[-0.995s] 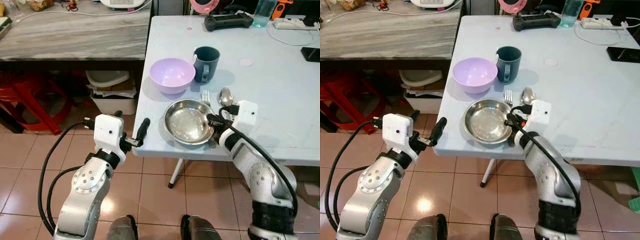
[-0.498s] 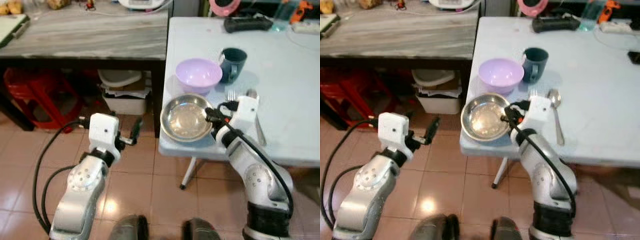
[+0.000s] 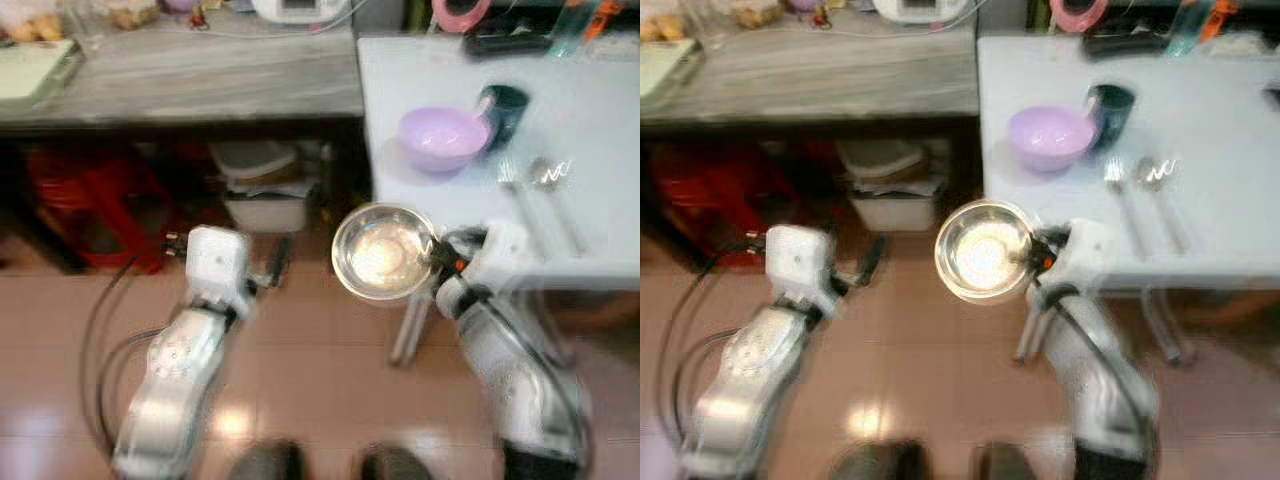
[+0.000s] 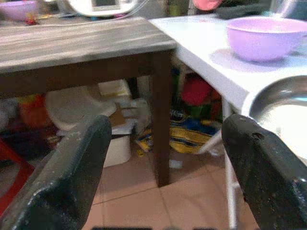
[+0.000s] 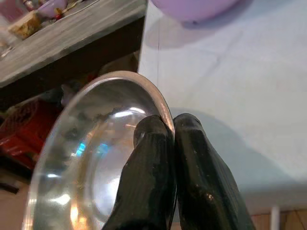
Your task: Setting the table
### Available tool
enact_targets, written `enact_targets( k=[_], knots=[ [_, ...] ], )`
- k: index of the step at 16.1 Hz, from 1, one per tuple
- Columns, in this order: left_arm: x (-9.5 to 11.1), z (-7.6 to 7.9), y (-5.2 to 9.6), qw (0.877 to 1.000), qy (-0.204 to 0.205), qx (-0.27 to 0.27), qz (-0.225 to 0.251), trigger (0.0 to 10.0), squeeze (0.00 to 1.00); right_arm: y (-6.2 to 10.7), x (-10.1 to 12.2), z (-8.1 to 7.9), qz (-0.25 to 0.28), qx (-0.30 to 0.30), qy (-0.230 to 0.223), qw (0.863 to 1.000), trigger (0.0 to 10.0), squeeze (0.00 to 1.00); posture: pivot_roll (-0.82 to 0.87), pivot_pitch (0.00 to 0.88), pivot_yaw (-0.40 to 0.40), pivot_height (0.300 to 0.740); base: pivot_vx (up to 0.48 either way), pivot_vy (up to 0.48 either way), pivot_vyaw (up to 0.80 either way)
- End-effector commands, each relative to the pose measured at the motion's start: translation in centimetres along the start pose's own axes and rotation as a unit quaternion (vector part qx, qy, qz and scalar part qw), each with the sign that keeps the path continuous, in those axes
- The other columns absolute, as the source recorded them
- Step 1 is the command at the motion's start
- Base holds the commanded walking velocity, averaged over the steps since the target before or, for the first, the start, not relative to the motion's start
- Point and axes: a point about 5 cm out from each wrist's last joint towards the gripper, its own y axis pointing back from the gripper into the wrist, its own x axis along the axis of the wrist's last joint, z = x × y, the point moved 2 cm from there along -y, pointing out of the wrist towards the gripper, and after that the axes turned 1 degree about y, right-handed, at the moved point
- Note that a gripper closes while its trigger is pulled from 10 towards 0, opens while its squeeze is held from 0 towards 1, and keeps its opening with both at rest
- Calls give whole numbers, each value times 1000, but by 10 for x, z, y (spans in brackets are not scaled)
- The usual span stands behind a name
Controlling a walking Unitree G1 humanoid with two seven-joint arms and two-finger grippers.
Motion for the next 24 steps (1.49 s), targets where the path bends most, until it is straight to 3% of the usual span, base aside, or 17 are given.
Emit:
enact_targets(
  k=[1, 5, 10, 11, 12, 13, 18, 24],
  knots=[
    [3, -6, 1, 1000, -15, 8, 6, 10000, 0, 1, 0, -4, 6, 2, 0, 1000, 0, 0, -29, 97, 46, 740, 352, 322, 0],
    [7, -11, -4, 999, -16, 23, 15, 10000, 0, -2, 23, -10, 72, 15, 35, 997, 0, 0, -31, 87, 45, 740, 444, 0, 0],
    [10, -20, -7, 998, -30, 50, 23, 10000, 0, -4, 34, -12, 105, 17, 52, 993, 0, 0, -34, 80, 44, 740, 472, 0, 0],
    [10, -20, -8, 998, -32, 50, 23, 10000, 0, -4, 35, -13, 108, 18, 57, 992, 784, 0, -35, 80, 44, 740, 480, 0, 0],
    [10, -20, -8, 998, -34, 49, 23, 10000, 0, -6, 35, -14, 107, 21, 64, 992, 9412, 0, -35, 79, 45, 740, 480, 0, 0],
    [10, -20, -8, 998, -30, 49, 23, 10000, 0, -6, 35, -15, 110, 24, 64, 992, 10000, 0, -35, 78, 45, 740, 469, 0, 0],
    [11, -21, -10, 998, -34, 50, 27, 10000, 0, -6, 35, -17, 116, 36, 80, 989, 10000, 0, -33, 78, 50, 740, 407, 207, 0],
    [12, -20, -12, 998, -37, 45, 30, 10000, 0, -6, 37, -18, 121, 36, 74, 989, 10000, 0, -37, 92, 48, 740, 404, 259, 626]
  ],
)
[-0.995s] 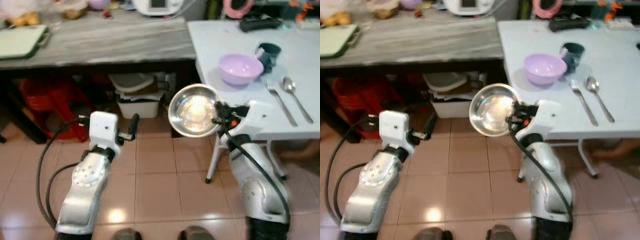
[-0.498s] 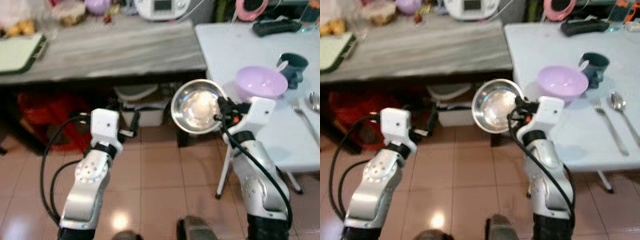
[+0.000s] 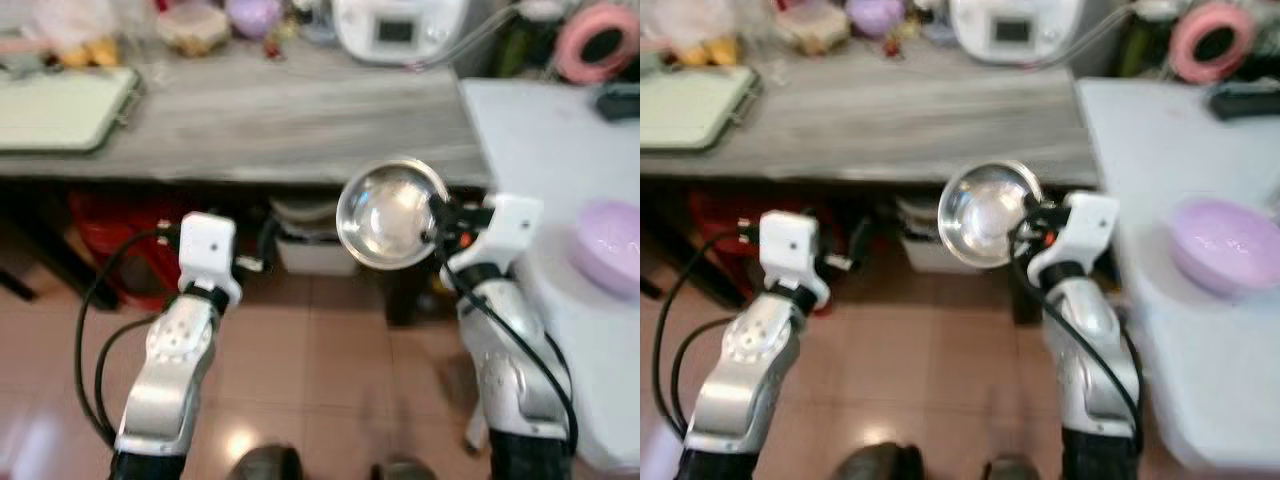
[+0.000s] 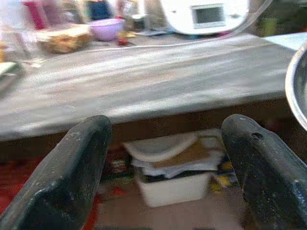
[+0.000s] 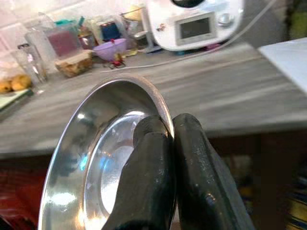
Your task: Setting the table
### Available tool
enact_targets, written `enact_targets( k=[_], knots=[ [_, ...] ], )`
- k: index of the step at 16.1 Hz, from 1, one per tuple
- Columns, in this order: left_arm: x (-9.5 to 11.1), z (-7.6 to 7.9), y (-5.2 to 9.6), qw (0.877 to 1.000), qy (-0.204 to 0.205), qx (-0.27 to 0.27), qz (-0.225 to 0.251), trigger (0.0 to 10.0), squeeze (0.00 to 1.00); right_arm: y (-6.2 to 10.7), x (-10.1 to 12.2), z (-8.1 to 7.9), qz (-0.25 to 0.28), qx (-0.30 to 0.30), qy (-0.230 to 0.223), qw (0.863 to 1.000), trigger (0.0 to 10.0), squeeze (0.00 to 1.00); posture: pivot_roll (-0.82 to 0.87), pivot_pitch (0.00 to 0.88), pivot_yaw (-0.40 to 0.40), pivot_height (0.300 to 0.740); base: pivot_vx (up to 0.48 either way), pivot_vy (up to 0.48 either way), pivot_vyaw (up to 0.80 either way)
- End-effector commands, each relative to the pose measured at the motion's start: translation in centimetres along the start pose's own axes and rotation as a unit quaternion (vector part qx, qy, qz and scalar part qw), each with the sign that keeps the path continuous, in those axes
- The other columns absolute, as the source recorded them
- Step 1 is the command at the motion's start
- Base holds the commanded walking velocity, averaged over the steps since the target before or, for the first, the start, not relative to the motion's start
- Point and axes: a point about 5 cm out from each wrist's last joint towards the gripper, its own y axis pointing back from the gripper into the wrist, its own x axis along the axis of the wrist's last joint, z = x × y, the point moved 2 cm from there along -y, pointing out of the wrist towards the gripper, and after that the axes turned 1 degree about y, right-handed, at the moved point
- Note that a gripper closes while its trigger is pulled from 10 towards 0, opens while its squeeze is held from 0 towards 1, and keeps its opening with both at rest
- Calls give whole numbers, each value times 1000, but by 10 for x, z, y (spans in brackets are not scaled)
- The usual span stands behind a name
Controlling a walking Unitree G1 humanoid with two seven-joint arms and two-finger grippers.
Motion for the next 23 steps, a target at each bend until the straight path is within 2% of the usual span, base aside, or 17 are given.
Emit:
enact_targets(
  k=[1, 6, 10, 11, 14, 15, 17, 20, 21, 22, 23],
  knots=[
    [4, 5, -1, 1000, 1, -10, 8, 10000, 0, 2, 3, 6, 9, -10, 0, 1000, 10000, 0, -36, 91, 48, 740, 405, 259, 0],
    [4, 10, 1, 1000, -11, -23, 12, 10000, 0, 1, 4, 6, 13, -15, 5, 1000, 10000, 0, -36, 92, 48, 740, 414, 205, 0],
    [3, 13, 2, 999, -20, -30, 11, 10000, 0, -2, 10, 22, 29, -69, 37, 996, 10000, 0, -34, 93, 49, 740, 480, 0, 0],
    [2, 13, 3, 999, -18, -30, 11, 10000, 0, -3, 11, 33, 30, -101, 41, 994, 10000, 0, -32, 94, 49, 740, 480, 0, 0],
    [4, 12, 4, 999, -3, -28, 17, 10000, 0, -2, 4, 53, 8, -165, 24, 986, 10000, 0, -27, 94, 49, 740, 316, 0, 0],
    [4, 12, 4, 999, 0, -28, 18, 10000, 0, -2, 2, 54, 4, -169, 26, 985, 10000, 0, -27, 94, 49, 740, 0, 0, 0],
    [3, 12, 4, 1000, 0, -23, 13, 10000, 0, 1, -11, 64, -23, -207, -22, 978, 10000, 0, -23, 94, 52, 740, 0, 0, 0],
    [0, 6, 3, 1000, -2, -3, 4, 10000, 0, -1, -16, 65, -33, -209, -29, 977, 10000, 0, -21, 96, 53, 740, 0, 0, 0],
    [0, 6, 4, 1000, -3, -3, 3, 10000, 0, -6, -25, 71, -56, -228, -61, 970, 10000, 0, -13, 99, 52, 740, 0, 0, 0],
    [0, 6, 4, 1000, -2, -4, 3, 10000, 0, -7, -26, 73, -61, -235, -70, 968, 10000, 0, -10, 98, 51, 740, 0, 0, 0],
    [0, 5, 4, 1000, -2, -4, 3, 10000, 0, -8, -26, 73, -63, -233, -70, 968, 10000, 341, -10, 98, 51, 740, 0, 0, 0]
  ],
)
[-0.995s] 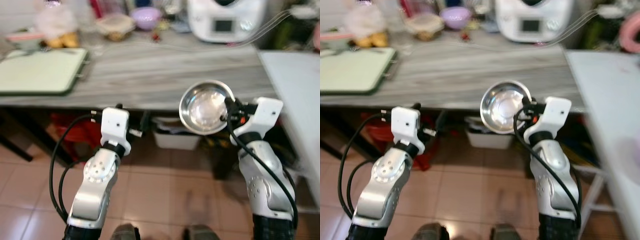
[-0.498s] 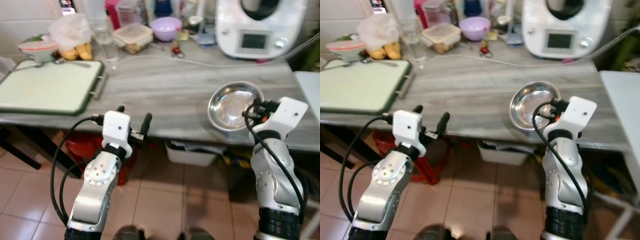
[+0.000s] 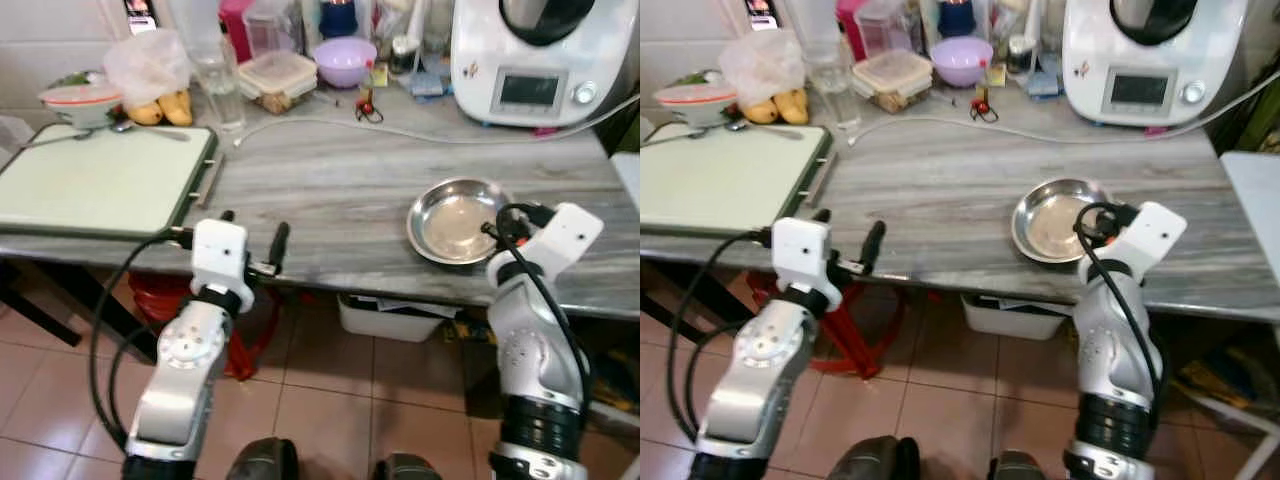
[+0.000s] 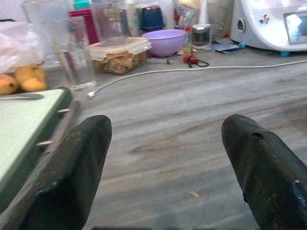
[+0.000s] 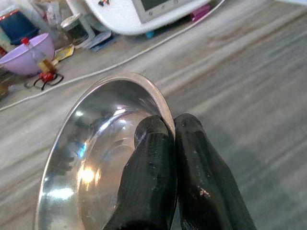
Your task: Setting the table
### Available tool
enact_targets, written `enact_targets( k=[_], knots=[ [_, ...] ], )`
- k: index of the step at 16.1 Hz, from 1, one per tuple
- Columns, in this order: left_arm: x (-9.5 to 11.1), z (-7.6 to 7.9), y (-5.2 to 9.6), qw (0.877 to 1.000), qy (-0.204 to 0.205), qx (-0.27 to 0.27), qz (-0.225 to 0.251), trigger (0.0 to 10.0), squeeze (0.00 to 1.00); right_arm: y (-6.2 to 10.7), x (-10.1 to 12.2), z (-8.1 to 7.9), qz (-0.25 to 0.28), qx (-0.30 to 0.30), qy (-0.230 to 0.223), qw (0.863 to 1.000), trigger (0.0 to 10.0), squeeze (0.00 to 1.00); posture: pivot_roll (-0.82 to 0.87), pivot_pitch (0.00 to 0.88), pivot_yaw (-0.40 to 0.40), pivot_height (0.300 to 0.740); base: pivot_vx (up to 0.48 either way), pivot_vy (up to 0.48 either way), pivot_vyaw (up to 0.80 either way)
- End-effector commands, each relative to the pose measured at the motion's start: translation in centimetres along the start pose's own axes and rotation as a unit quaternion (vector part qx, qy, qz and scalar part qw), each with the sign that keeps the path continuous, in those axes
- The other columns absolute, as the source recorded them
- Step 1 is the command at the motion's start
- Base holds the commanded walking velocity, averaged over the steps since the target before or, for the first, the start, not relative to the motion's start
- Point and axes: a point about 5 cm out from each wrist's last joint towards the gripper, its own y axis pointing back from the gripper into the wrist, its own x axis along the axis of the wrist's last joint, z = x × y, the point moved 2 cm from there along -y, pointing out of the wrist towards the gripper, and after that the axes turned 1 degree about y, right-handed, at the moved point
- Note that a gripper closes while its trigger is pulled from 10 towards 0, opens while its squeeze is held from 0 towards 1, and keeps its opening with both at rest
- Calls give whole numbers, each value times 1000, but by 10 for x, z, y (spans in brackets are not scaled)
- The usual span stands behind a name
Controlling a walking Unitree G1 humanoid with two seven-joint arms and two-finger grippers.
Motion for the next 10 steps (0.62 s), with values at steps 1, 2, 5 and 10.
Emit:
enact_targets(
  k=[1, 2, 5, 10],
  knots=[
    [1, -1, 1, 1000, -4, 3, -1, 10000, 0, 0, -10, 1, -25, -5, -1, 1000, 10000, 1000, -10, 98, 51, 740, 0, 0, 0],
    [1, -2, 1, 1000, -4, 5, -2, 10000, 0, 1, -11, -2, -30, 1, -4, 1000, 10000, 1000, -11, 100, 50, 740, 0, 0, 0],
    [1, -2, 1, 1000, -6, 8, -1, 10000, 0, 3, -15, 0, -40, 0, -8, 999, 10000, 1000, -15, 104, 52, 740, 0, 0, 0],
    [2, -2, -1, 1000, -9, 9, -1, 10000, 0, -1, -6, -5, -16, 19, -8, 1000, 10000, 1000, -15, 116, 53, 740, 0, 0, 0]
  ],
)
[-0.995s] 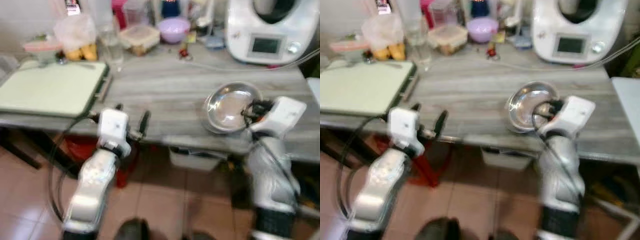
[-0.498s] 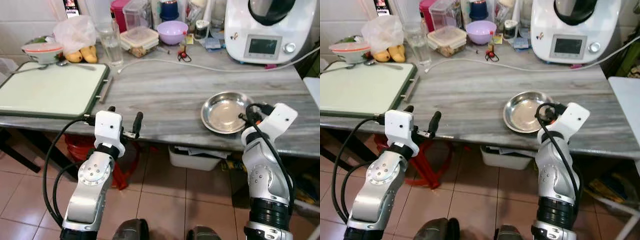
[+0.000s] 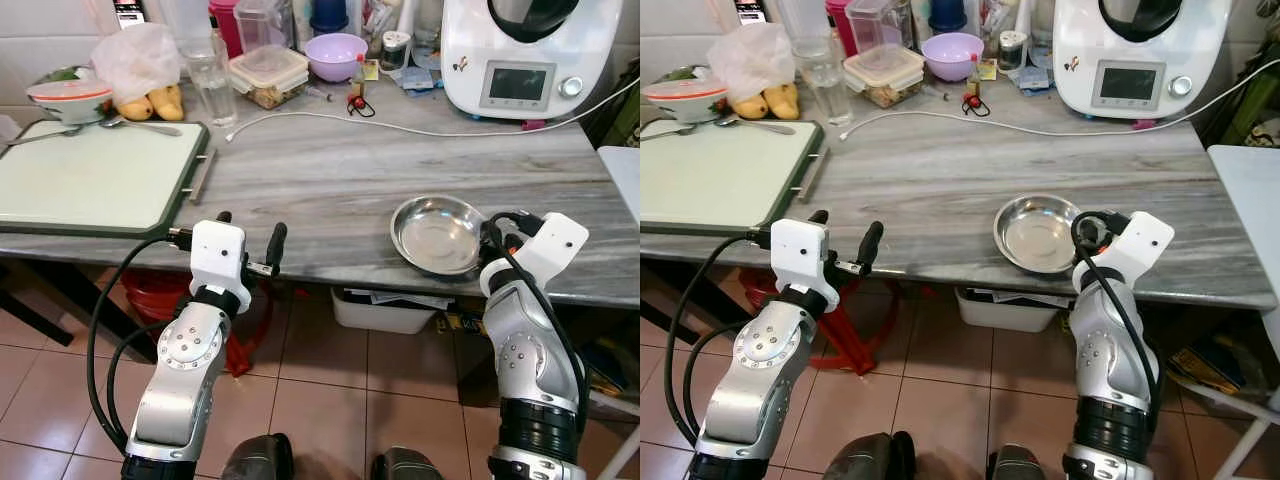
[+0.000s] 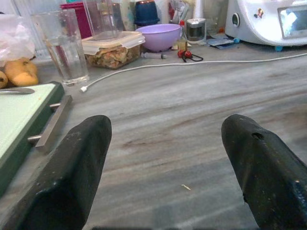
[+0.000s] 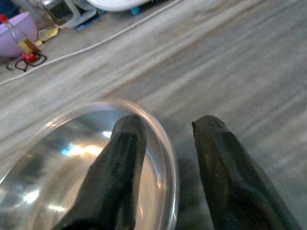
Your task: Setting the table
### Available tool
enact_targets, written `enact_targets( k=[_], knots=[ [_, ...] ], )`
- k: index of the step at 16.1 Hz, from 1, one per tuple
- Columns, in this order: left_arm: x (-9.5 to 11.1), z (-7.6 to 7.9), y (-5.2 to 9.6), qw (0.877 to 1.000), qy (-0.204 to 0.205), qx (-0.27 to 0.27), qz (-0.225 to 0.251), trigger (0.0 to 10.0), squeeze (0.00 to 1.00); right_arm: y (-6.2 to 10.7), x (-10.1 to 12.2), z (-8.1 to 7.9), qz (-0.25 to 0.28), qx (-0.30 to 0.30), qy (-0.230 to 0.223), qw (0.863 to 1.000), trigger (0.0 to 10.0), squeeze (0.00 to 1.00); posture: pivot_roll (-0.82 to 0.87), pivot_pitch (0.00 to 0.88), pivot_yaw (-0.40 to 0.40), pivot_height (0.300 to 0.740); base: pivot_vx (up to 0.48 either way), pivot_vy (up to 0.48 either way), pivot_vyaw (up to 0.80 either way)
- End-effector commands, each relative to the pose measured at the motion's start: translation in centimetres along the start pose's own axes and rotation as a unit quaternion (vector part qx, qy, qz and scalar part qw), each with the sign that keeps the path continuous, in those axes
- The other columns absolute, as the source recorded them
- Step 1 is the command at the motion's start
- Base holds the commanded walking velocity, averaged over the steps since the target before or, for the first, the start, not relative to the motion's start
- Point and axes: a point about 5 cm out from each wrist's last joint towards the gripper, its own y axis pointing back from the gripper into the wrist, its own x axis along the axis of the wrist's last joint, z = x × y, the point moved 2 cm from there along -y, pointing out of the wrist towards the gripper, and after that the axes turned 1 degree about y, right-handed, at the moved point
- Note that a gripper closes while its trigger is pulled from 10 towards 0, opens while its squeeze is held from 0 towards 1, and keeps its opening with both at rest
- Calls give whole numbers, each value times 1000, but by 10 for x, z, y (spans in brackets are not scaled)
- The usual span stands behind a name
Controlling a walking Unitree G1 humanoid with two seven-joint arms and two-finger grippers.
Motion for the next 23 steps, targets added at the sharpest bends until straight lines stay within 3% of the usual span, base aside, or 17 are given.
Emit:
enact_targets(
  k=[1, 4, 6, 9, 13, 18, 23],
  knots=[
    [2, -3, -1, 1000, -8, 8, 1, 10000, 0, -2, 6, -10, 13, 23, 1, 1000, 10000, 1000, -14, 115, 52, 740, 0, 0, 0],
    [2, -6, 2, 1000, -10, 19, 2, 10000, 0, 8, 15, -25, 55, 78, 64, 993, 10000, 1000, -10, 115, 51, 740, 0, 0, 0],
    [3, -7, 2, 1000, -10, 20, 3, 10000, 0, 17, 11, -27, 62, 93, 91, 990, 10000, 1000, -12, 117, 51, 740, 0, 0, 0],
    [4, -7, 2, 1000, -9, 18, 5, 10000, 0, 28, 6, -21, 56, 74, 92, 991, 10000, 1000, -13, 121, 54, 740, 0, 0, 0],
    [6, -7, 1, 1000, -7, 18, 9, 10000, 0, 44, 23, -18, 120, 73, 163, 977, 10000, 1000, -25, 119, 56, 740, 0, 0, 0],
    [10, -7, 1, 1000, -4, 17, 19, 10000, 0, 43, -5, -1, 38, 20, 117, 992, 10000, 1000, -18, 122, 55, 740, 0, 0, 0],
    [11, -7, 2, 1000, -4, 17, 18, 10000, 0, 38, -20, 1, -3, 8, 103, 995, 10000, 1000, -12, 138, 52, 740, 0, 0, 0]
  ],
)
